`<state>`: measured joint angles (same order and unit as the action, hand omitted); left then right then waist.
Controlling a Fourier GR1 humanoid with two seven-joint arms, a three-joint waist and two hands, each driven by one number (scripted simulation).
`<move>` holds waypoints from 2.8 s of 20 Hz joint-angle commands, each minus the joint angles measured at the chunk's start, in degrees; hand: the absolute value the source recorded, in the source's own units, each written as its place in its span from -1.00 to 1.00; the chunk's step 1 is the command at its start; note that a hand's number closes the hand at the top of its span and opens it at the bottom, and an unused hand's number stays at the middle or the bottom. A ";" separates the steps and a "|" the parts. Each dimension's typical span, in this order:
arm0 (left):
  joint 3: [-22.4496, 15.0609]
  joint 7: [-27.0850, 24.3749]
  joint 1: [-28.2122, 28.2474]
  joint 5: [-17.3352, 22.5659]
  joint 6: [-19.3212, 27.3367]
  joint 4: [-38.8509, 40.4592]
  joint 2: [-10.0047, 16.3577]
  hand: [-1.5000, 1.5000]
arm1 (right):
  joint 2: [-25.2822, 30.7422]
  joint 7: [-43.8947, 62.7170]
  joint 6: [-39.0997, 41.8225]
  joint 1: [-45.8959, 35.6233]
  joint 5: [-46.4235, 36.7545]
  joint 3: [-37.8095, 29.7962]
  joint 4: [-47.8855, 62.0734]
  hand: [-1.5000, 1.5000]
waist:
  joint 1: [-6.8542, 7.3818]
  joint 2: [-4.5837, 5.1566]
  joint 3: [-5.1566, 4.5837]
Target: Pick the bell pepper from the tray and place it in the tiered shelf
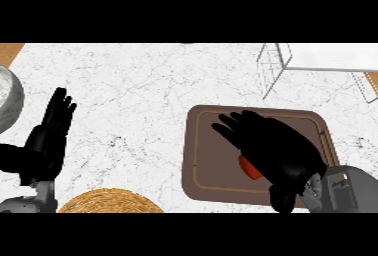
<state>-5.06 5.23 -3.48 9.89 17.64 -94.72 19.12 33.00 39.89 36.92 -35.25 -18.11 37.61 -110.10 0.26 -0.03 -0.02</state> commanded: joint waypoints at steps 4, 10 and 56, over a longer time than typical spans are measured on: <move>2.06 -0.94 -2.69 -1.58 -1.93 4.83 -1.75 0.00 | -5.78 -1.78 2.79 2.04 -8.65 -2.03 3.83 -1.00 | -0.14 0.07 0.01; 2.51 1.42 -0.27 -2.36 -2.90 -0.21 -2.65 0.00 | -0.53 -12.07 0.99 12.63 -15.51 -4.44 0.85 -1.00 | -0.29 0.00 0.04; 7.89 2.87 -0.01 -8.04 -7.93 -1.85 -7.88 0.00 | -14.24 -24.86 -16.72 23.68 -37.12 -33.13 27.32 1.00 | -1.22 -0.08 0.03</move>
<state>2.78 8.90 -4.07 1.86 10.14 -96.71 11.27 18.72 11.80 22.14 -14.42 -58.17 11.67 -82.66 -0.99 -0.32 -0.22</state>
